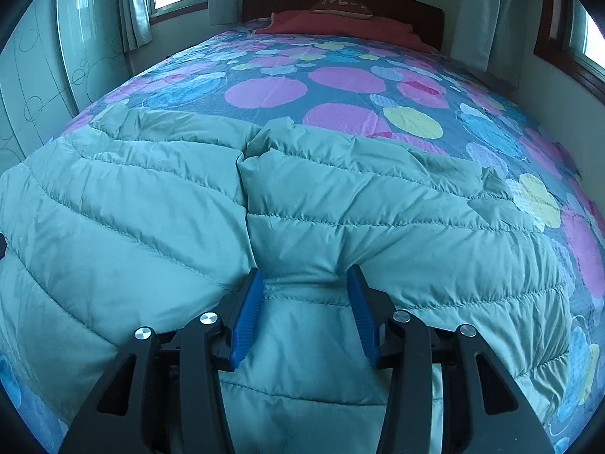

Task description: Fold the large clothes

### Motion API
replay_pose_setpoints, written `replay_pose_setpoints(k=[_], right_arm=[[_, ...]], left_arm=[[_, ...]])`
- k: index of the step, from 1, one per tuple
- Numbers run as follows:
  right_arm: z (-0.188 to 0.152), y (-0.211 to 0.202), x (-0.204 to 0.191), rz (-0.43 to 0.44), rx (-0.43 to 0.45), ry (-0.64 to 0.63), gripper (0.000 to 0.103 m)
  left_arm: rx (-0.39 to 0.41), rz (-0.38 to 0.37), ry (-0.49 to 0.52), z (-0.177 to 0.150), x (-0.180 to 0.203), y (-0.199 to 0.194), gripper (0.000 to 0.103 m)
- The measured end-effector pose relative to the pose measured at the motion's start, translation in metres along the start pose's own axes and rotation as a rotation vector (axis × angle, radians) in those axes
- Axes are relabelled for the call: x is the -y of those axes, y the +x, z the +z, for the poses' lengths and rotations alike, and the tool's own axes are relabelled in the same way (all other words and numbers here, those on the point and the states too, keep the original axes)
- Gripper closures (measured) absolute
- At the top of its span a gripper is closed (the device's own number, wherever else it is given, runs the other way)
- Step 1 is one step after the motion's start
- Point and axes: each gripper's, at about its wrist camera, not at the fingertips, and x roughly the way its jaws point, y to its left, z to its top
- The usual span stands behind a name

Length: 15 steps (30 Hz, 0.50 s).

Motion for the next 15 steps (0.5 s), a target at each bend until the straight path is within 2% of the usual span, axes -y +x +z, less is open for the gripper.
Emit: replay_pose_setpoints(k=[9,15], right_arm=[[-0.016,-0.046,0.066,-0.026,0.049,0.095,0.052],[-0.041,-0.070,0.126,-0.077,0.059,0.191,0.052]], left_arm=[[0.074,-0.057,0.163,0.007,0.077,-0.025,0.093],[0.088,-0.116,0.310,-0.012,0.148,-0.028,0.093]])
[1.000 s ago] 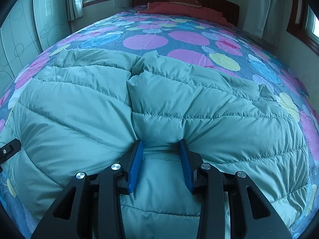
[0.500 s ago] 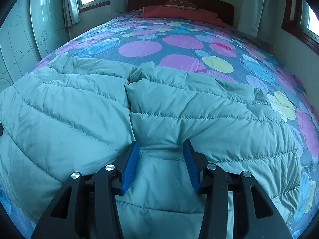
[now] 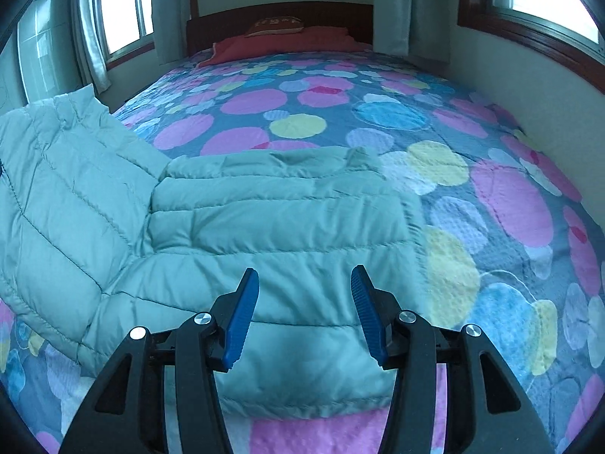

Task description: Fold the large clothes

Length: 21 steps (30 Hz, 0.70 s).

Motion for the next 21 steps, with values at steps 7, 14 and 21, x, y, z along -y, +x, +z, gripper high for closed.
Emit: replay_pose_setpoints(k=[7,14,21], right_arm=[[-0.016,-0.006,0.073,-0.075,-0.023,0.121,0.052],[-0.032,-0.001,0.121,-0.108,-0.065,0.218,0.052],[-0.042,0.016,0.144,-0.104,-0.112,0.284,0.052]], left_arm=[[-0.056,-0.070,0.169,-0.027,0.089,0.028,0.093],[-0.190,-0.099,0.274,-0.076,0.144,0.071,0.093],[-0.274,-0.099,0.347,-0.123,0.166,0.098,0.093]])
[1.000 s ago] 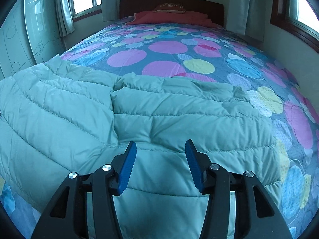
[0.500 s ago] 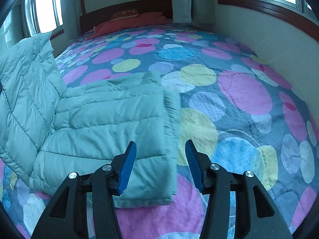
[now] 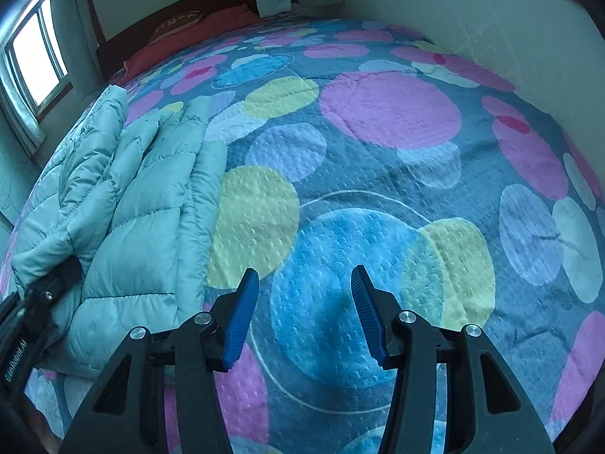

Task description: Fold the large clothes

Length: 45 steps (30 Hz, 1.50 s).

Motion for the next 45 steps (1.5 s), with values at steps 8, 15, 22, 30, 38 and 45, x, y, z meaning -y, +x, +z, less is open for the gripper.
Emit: replay_pose_setpoints(k=[8,15,22,30,38,45], right_arm=[[-0.004,0.012,0.003,0.003,-0.028,0.015,0.052],[-0.005,0.012,0.000,-0.020,-0.021,-0.010,0.052],[-0.009,0.011,-0.005,-0.059,-0.014,-0.045,0.052],[-0.012,0.001,-0.003,-0.081,-0.009,-0.039,0.052],[-0.003,-0.022,-0.012,-0.060,0.030,-0.039,0.052],[0.018,-0.035,-0.038,0.023,0.069,-0.037,0.052]], left_arm=[[-0.015,0.001,0.016,-0.006,0.006,0.013,0.093],[-0.014,-0.010,0.018,-0.005,0.005,0.009,0.092],[-0.011,-0.019,0.023,-0.005,0.007,0.002,0.089],[0.020,-0.116,0.010,-0.011,0.004,-0.039,0.059],[0.109,-0.143,-0.087,-0.012,-0.046,-0.094,0.048],[0.139,-0.090,-0.414,0.000,-0.143,-0.092,0.046]])
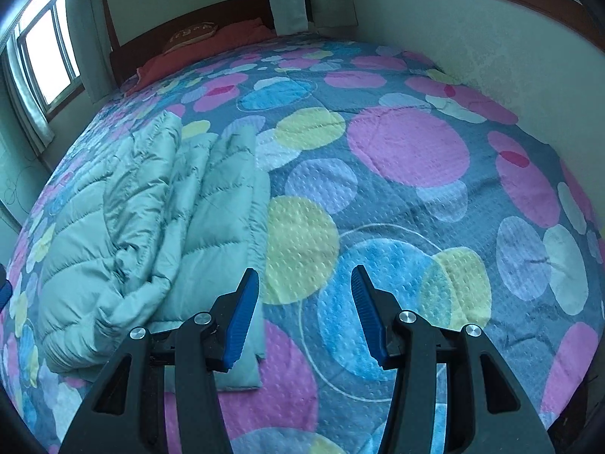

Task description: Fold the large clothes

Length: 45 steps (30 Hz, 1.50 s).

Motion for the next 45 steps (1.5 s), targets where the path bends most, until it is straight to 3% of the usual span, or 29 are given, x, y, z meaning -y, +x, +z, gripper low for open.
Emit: replay_pose_setpoints(k=[6,8,11,19,28,29,31,34,41,45], right_arm=[[0.025,0.015,-0.015,0.207,-0.007,0.116,0.050],[0.036,0.027,-0.019,0.298,-0.017,0.179,0.039],[0.048,0.047,-0.026,0.398,-0.042,0.248,0.037],[0.062,0.094,-0.034,0.519,-0.148,0.362,0.037],[0.064,0.104,-0.044,0.591,-0.180,0.332,0.037],[0.063,0.105,-0.045,0.587,-0.178,0.330,0.039],[0.061,0.107,-0.046,0.583,-0.174,0.318,0.061],[0.059,0.105,-0.047,0.626,-0.174,0.333,0.086],[0.061,0.063,-0.017,0.590,-0.043,0.338,0.093],[0.050,0.067,0.020,0.549,-0.052,0.383,0.093]], left_arm=[[-0.027,-0.029,-0.295,0.020,-0.064,0.035,0.044],[-0.052,-0.064,-0.388,0.020,-0.078,0.050,0.042],[-0.095,-0.103,-0.466,0.016,-0.090,0.069,0.042],[-0.140,-0.165,-0.533,0.009,-0.096,0.100,0.038],[-0.146,-0.193,-0.607,0.002,-0.101,0.111,0.037],[-0.148,-0.193,-0.614,0.001,-0.100,0.112,0.037],[-0.154,-0.194,-0.623,0.002,-0.098,0.113,0.037],[-0.152,-0.195,-0.604,0.006,-0.090,0.108,0.038],[-0.143,-0.238,-0.544,0.009,-0.069,0.094,0.038],[-0.182,-0.222,-0.500,0.001,-0.051,0.106,0.038]])
